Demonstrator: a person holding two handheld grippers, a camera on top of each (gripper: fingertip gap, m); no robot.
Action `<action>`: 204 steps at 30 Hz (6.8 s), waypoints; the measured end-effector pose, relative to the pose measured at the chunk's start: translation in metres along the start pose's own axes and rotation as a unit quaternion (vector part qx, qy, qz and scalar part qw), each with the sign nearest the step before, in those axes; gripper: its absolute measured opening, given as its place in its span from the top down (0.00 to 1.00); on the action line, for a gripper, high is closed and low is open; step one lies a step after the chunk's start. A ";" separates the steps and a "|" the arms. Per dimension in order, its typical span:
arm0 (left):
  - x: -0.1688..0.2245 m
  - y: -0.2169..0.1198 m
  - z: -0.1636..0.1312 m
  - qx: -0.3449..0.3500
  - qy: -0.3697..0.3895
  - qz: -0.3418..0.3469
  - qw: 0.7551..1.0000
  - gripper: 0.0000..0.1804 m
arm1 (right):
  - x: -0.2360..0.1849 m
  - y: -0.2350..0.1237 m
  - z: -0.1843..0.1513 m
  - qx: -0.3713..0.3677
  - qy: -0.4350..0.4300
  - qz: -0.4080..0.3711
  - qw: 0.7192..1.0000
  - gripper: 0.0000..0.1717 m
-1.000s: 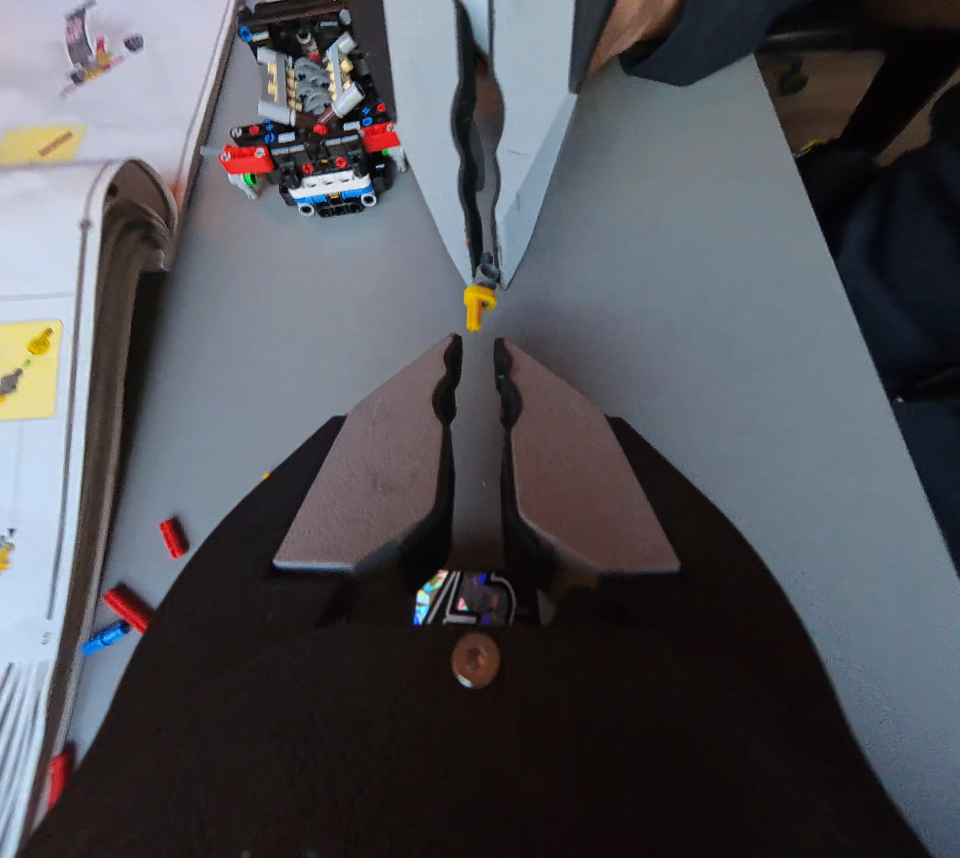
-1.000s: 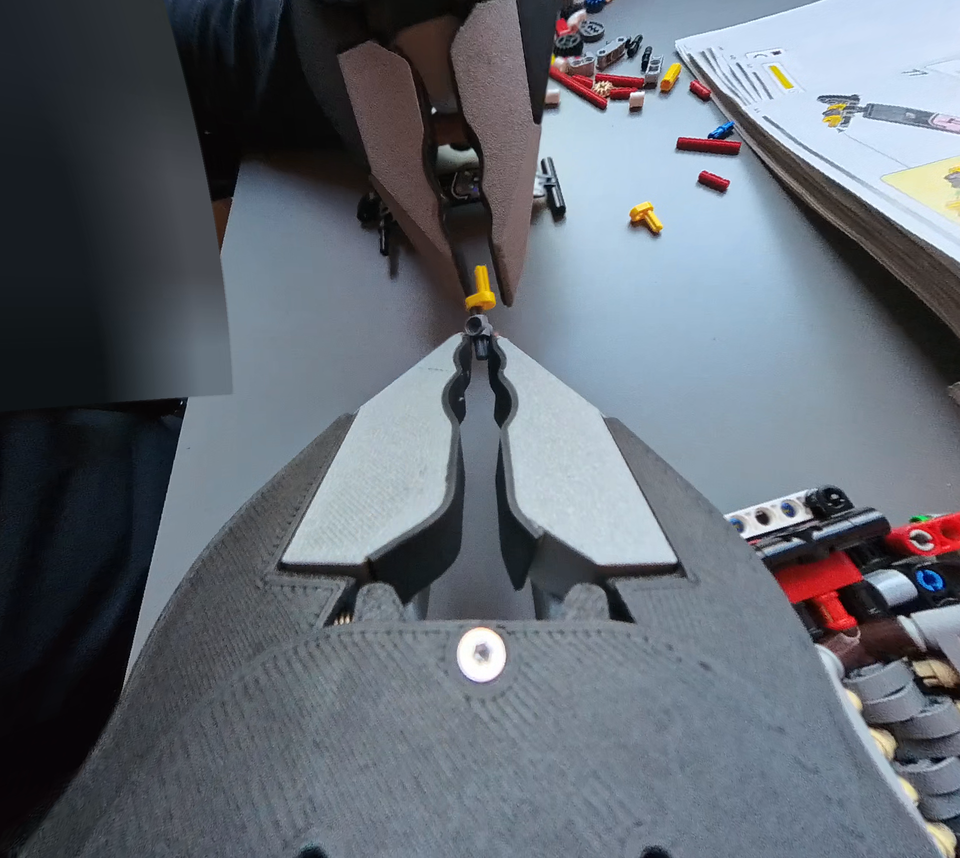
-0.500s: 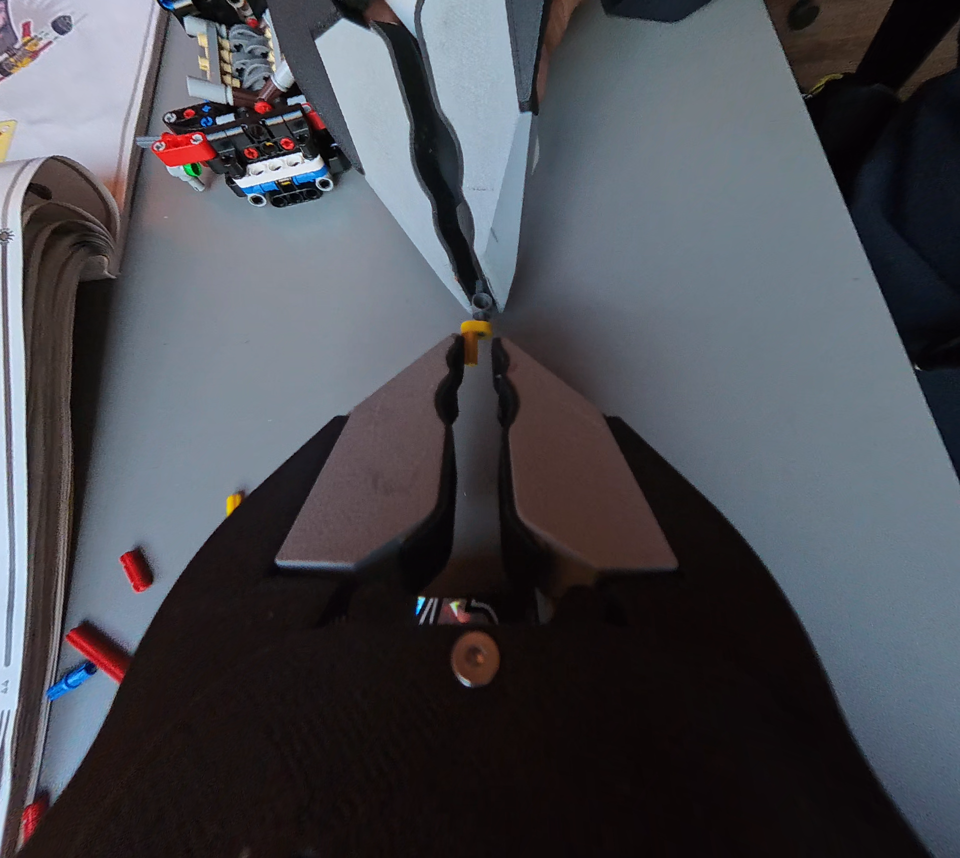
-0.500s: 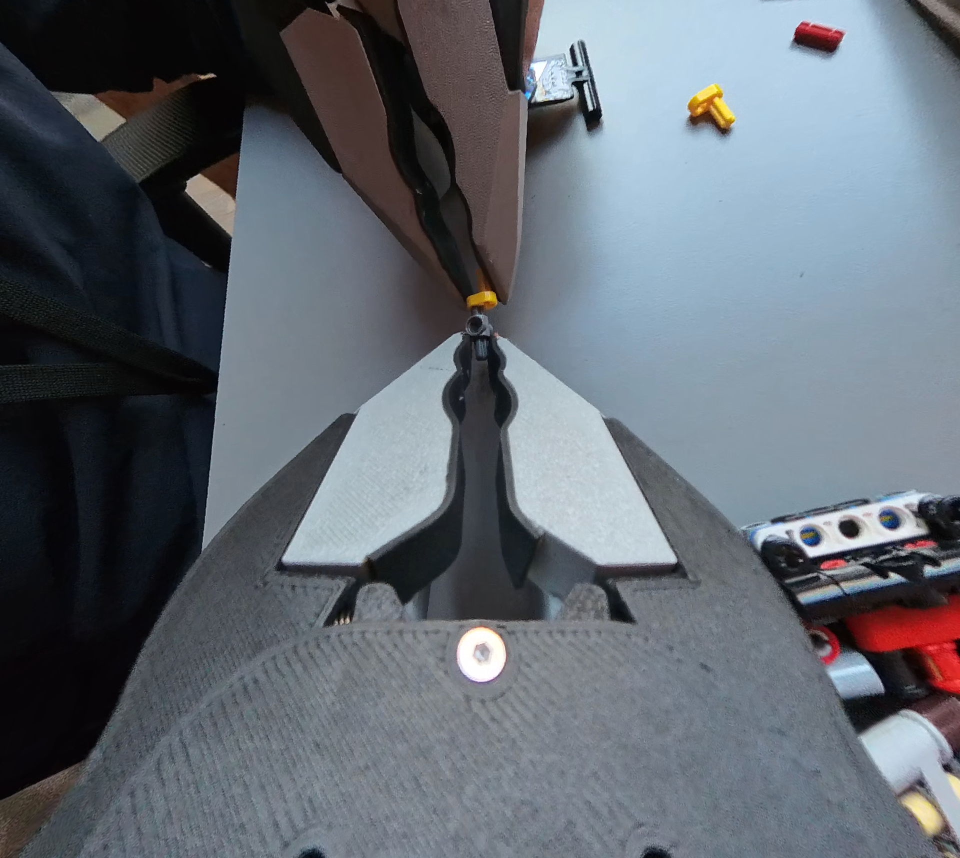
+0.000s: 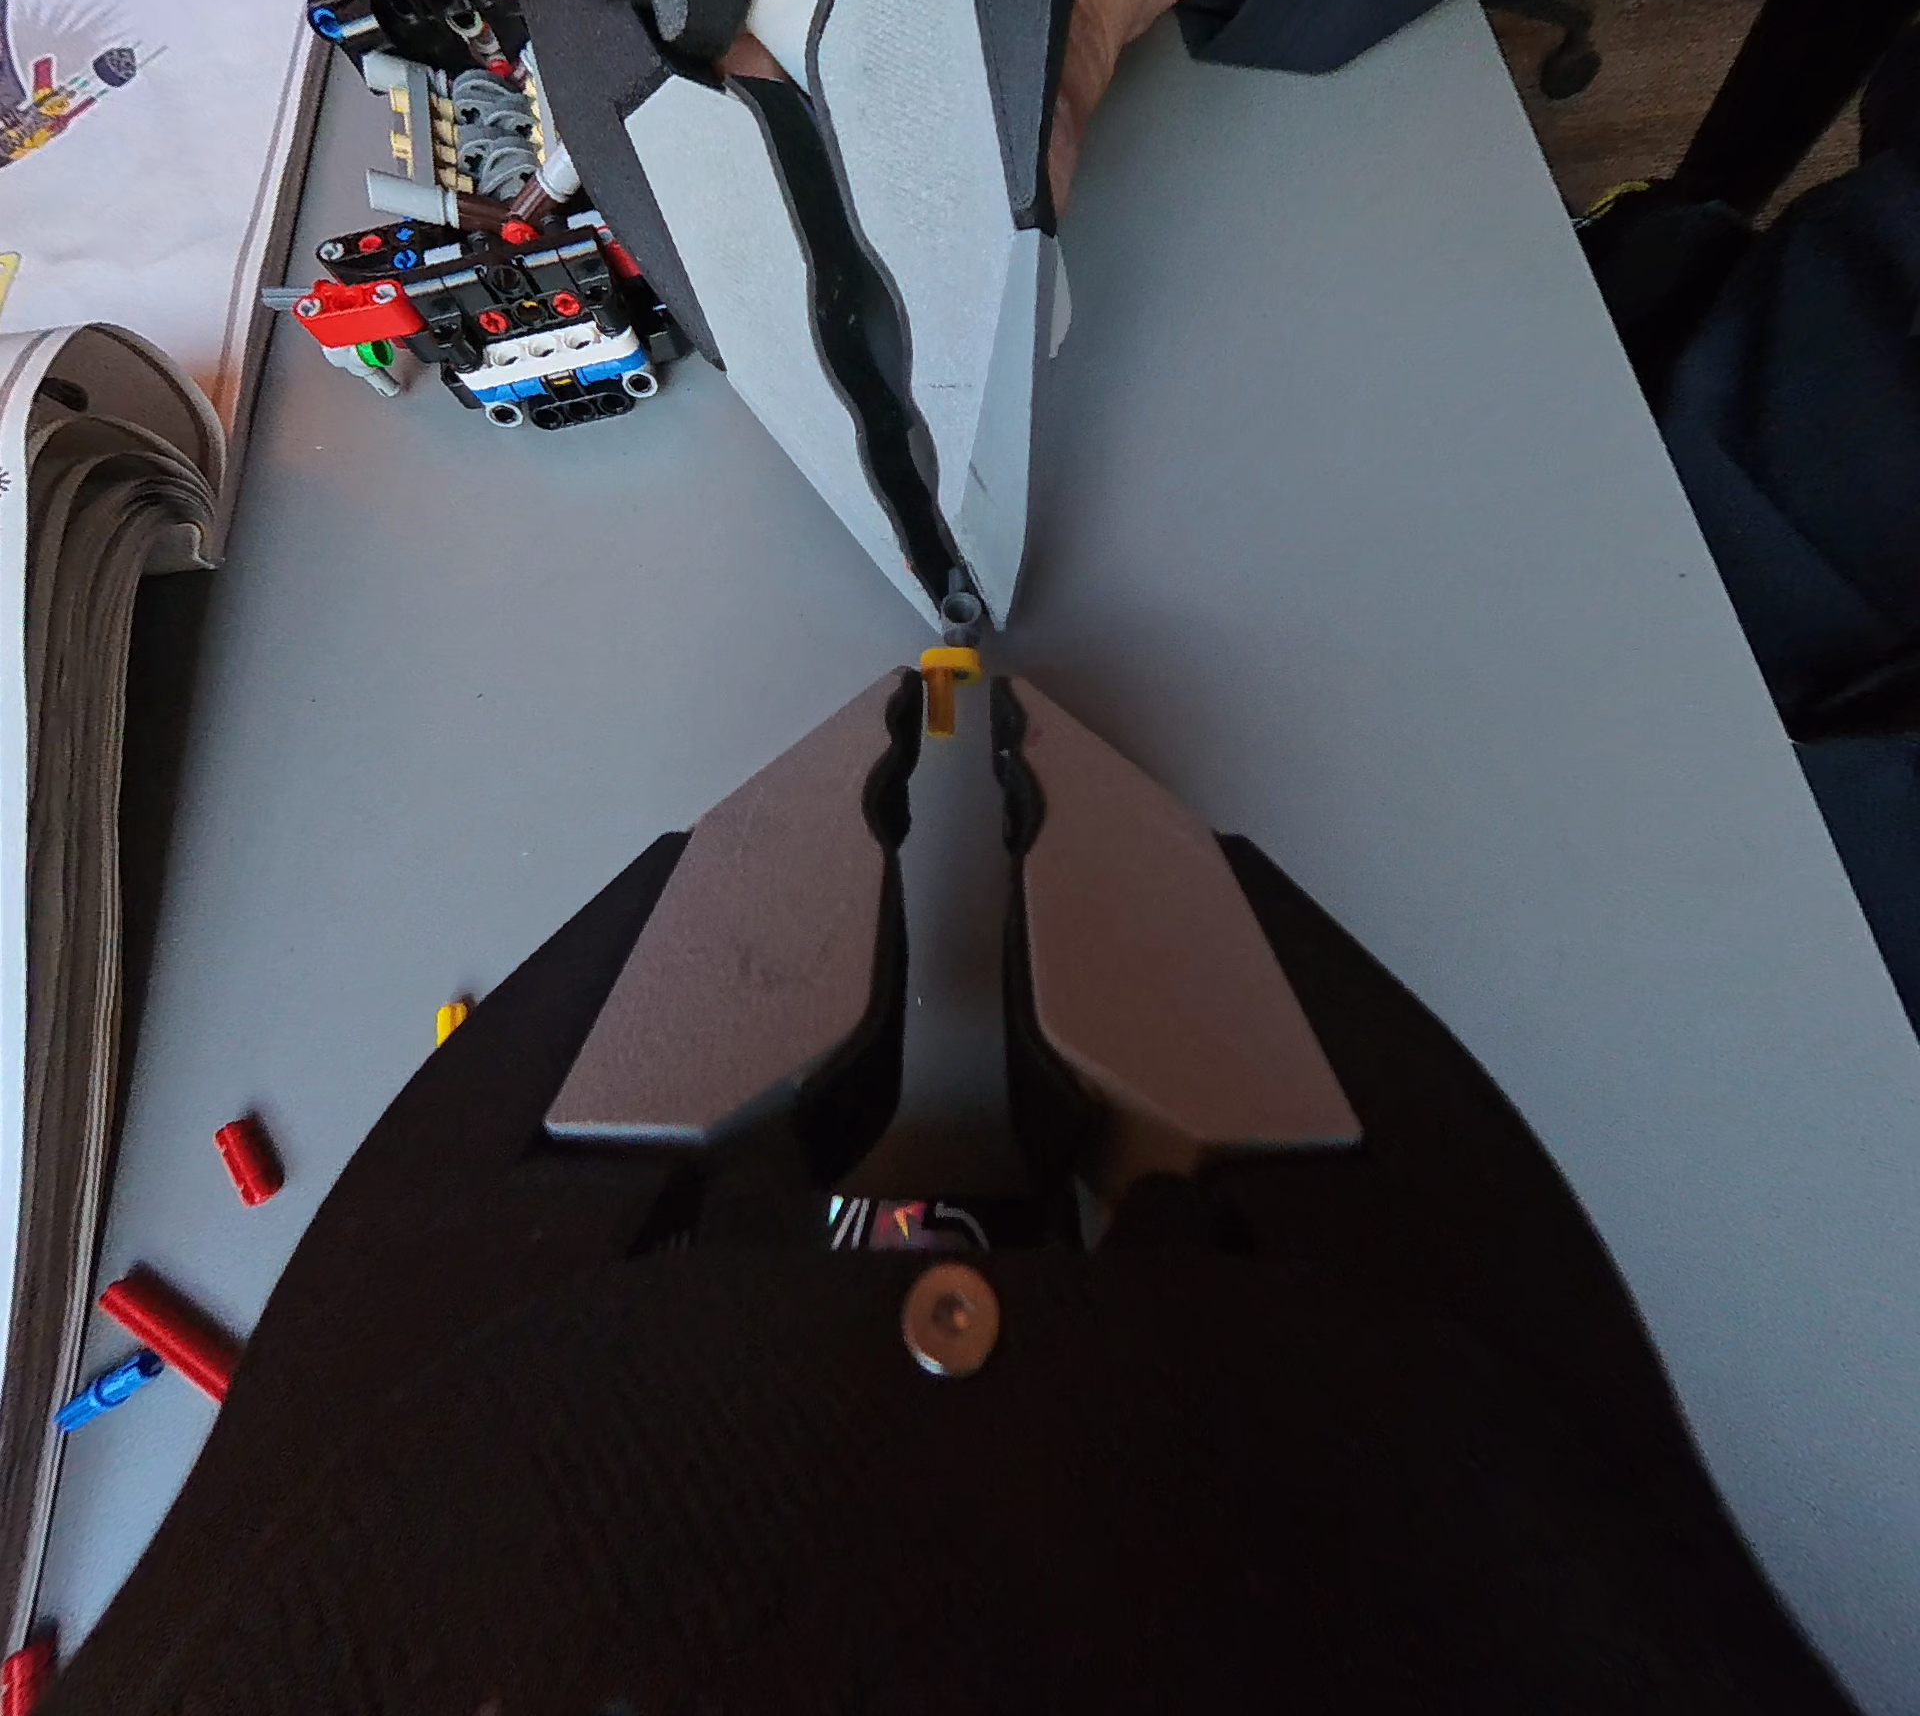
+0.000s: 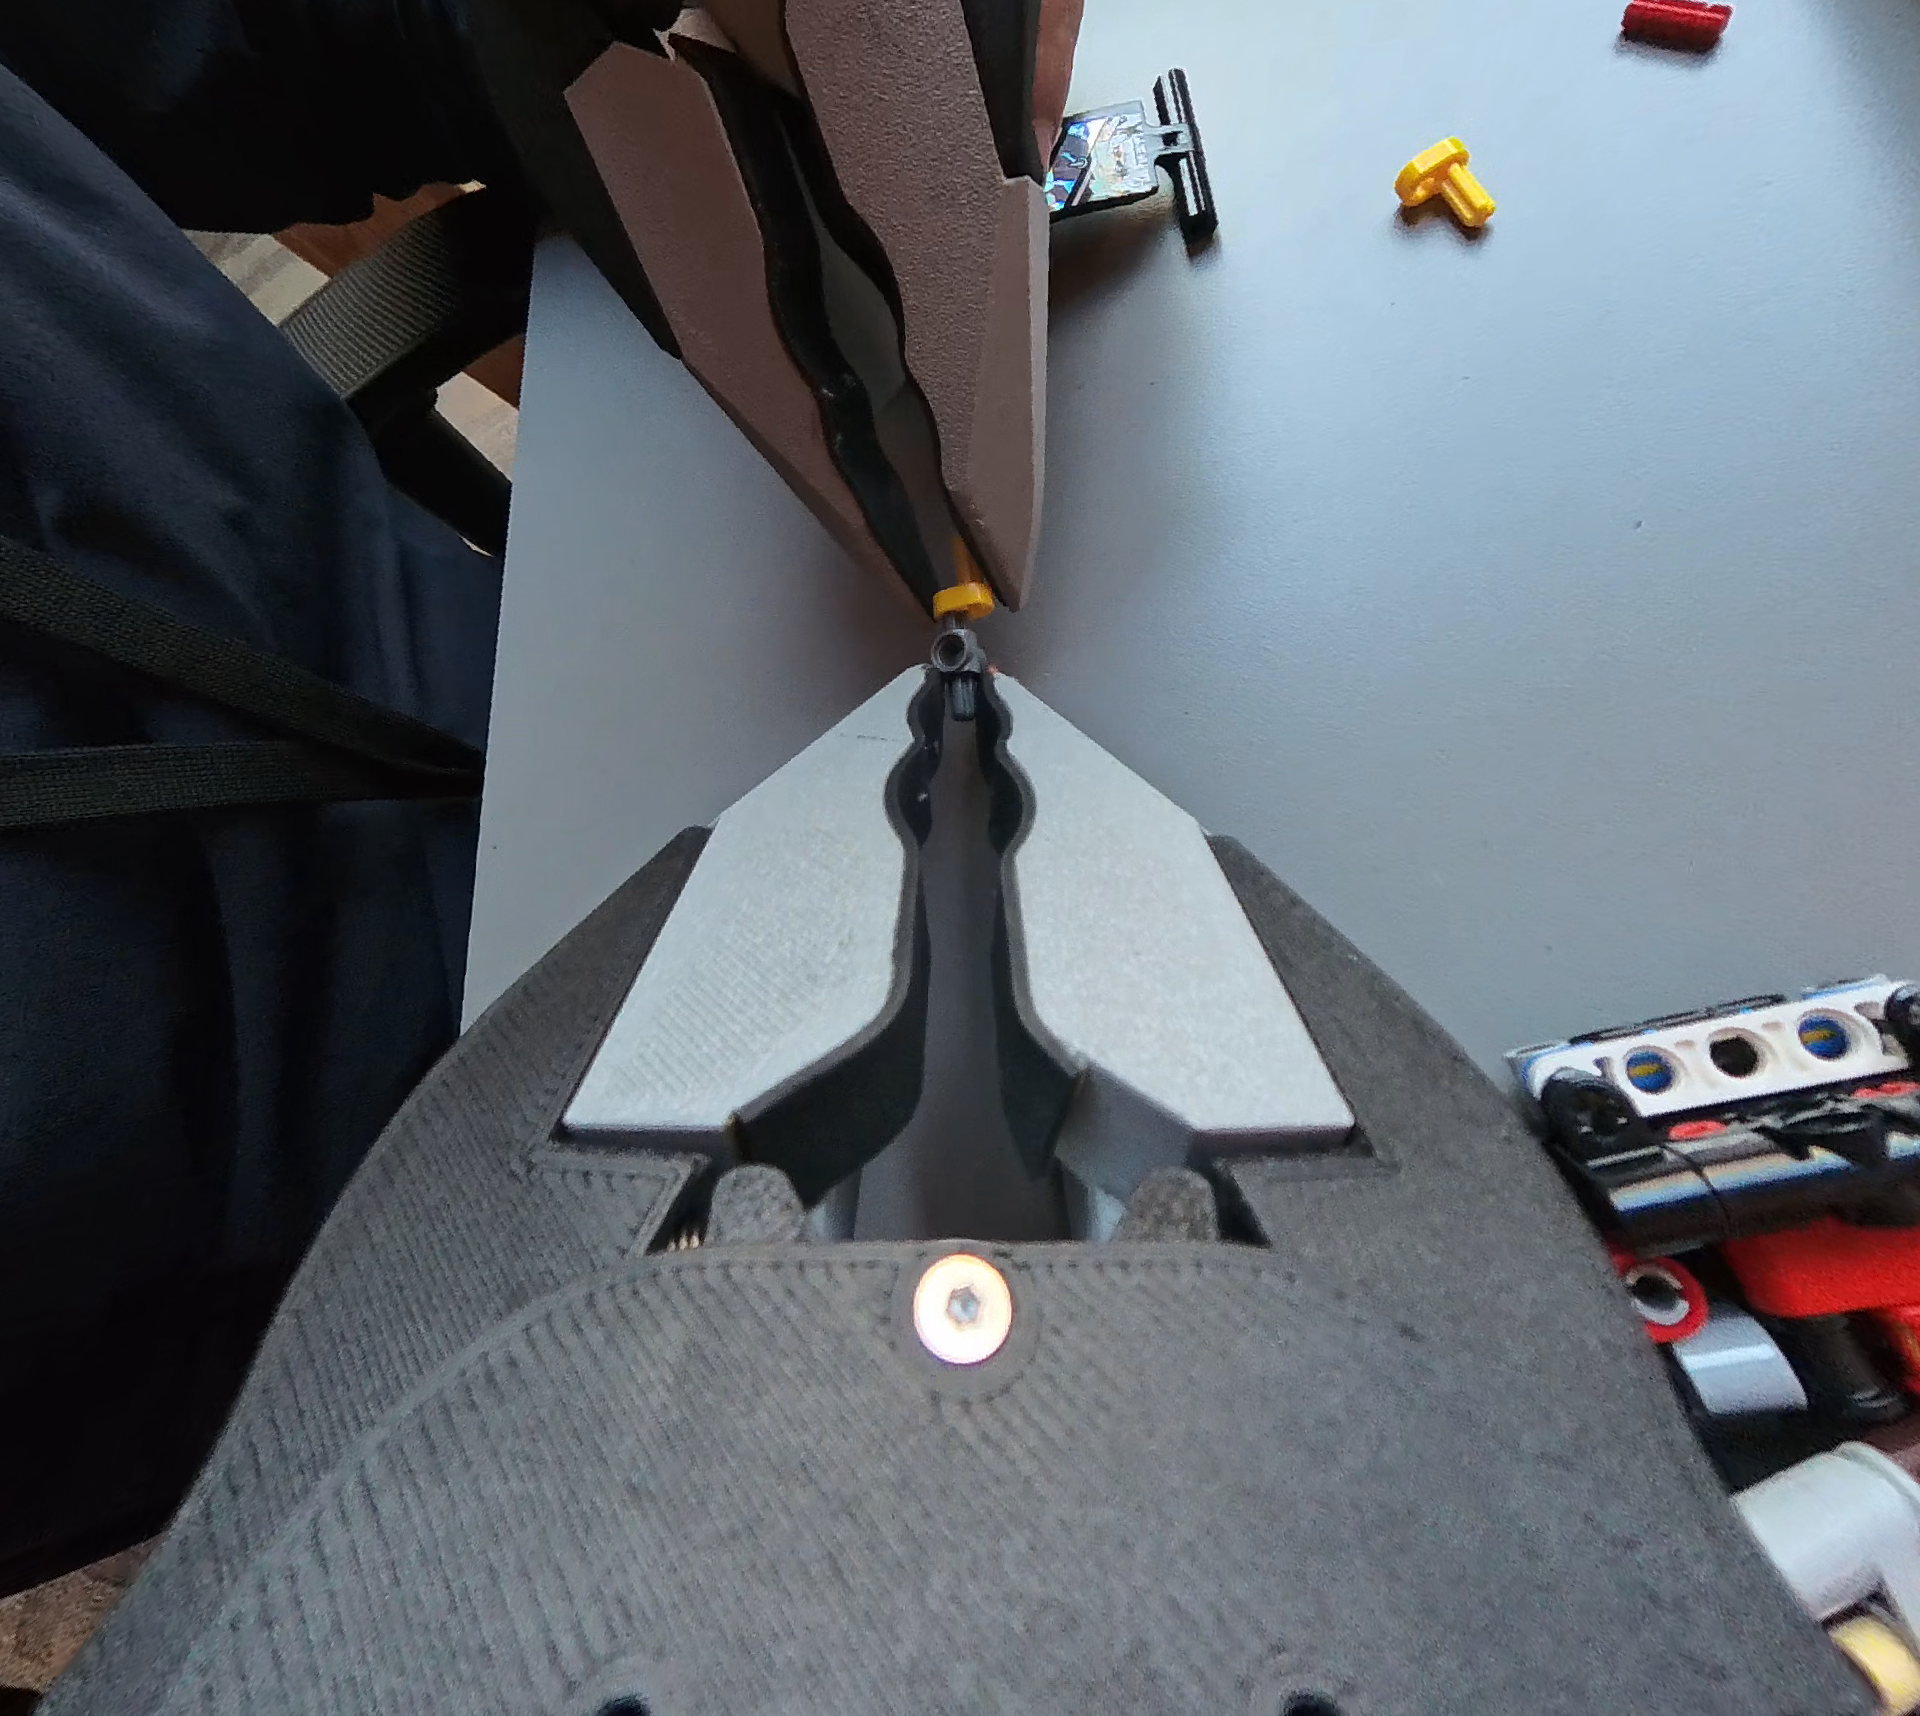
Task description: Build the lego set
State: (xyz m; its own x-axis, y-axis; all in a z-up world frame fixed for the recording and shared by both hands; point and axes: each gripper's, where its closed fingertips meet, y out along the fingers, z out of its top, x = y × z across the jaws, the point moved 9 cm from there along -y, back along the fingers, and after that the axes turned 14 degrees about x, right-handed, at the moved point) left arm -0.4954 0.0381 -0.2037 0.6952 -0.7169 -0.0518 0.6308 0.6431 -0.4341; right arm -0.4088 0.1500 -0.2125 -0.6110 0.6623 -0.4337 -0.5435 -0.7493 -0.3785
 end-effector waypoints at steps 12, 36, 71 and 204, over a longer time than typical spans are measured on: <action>-0.001 0.001 0.001 0.004 -0.013 -0.001 1.000 0.95 | -0.001 0.001 0.000 -0.004 -0.012 -0.008 1.000 0.98; -0.001 0.006 -0.005 -0.034 -0.085 -0.058 0.994 0.95 | -0.021 0.004 -0.006 -0.023 -0.211 -0.075 0.974 0.92; -0.002 0.006 -0.003 -0.048 -0.066 -0.021 0.996 0.96 | -0.024 0.015 -0.001 -0.066 -0.236 -0.099 0.964 0.98; -0.009 0.005 -0.003 -0.016 -0.132 -0.047 0.990 0.97 | -0.006 0.002 -0.002 -0.033 -0.102 -0.034 0.994 0.99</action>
State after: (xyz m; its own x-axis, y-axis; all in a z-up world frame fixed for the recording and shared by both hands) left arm -0.4996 0.0466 -0.2082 0.7021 -0.6755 0.2254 0.6892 0.5650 -0.4536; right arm -0.4049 0.1442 -0.2124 -0.6814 0.6938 -0.2331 -0.5527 -0.6965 -0.4575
